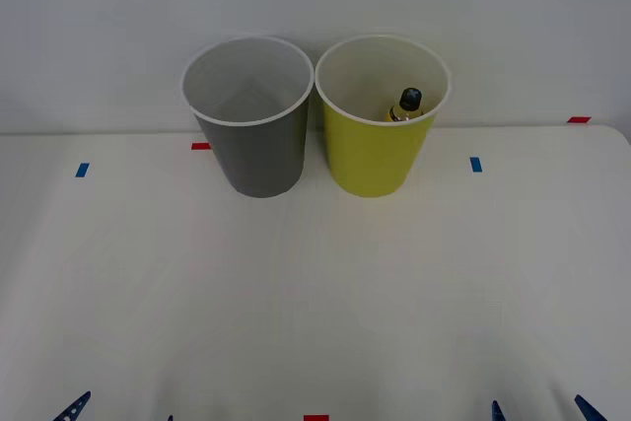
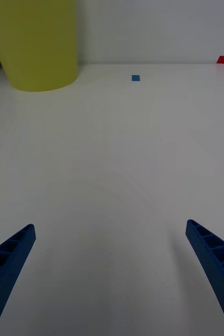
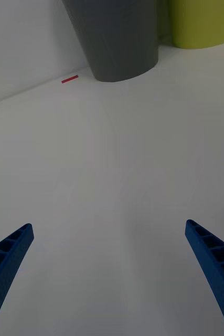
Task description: Put cans in the gray bin and PET bottles in the light green bin.
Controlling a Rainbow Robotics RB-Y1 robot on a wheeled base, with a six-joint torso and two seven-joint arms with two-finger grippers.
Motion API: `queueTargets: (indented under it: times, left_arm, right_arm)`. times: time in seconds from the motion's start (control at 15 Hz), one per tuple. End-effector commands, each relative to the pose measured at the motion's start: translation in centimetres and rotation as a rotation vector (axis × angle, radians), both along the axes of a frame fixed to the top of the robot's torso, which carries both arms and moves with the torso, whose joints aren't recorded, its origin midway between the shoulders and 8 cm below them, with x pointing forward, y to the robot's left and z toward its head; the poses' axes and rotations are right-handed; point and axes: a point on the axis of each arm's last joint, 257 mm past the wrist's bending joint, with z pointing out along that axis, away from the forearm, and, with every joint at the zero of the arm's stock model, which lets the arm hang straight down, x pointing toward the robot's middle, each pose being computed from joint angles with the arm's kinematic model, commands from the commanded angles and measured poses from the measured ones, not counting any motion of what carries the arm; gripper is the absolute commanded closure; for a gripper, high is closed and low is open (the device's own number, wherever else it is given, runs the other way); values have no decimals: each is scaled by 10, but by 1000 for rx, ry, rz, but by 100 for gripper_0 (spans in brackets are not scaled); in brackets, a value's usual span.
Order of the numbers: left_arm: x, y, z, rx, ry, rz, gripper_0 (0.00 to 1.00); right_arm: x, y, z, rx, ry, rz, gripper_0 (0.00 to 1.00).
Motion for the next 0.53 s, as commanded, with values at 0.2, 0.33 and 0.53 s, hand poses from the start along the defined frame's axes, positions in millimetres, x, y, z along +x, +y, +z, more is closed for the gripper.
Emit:
queueTargets:
  times: [0.2, 0.33, 0.53]
  left_arm:
    - [0, 0, 0, 0, 0, 0, 0]
    - [0, 0, 0, 0, 0, 0, 0]
    - [0, 0, 0, 0, 0, 0, 0]
  right_arm:
    - [0, 0, 0, 0, 0, 0, 0]
    - [0, 0, 0, 0, 0, 0, 0]
    - [0, 0, 0, 0, 0, 0, 0]
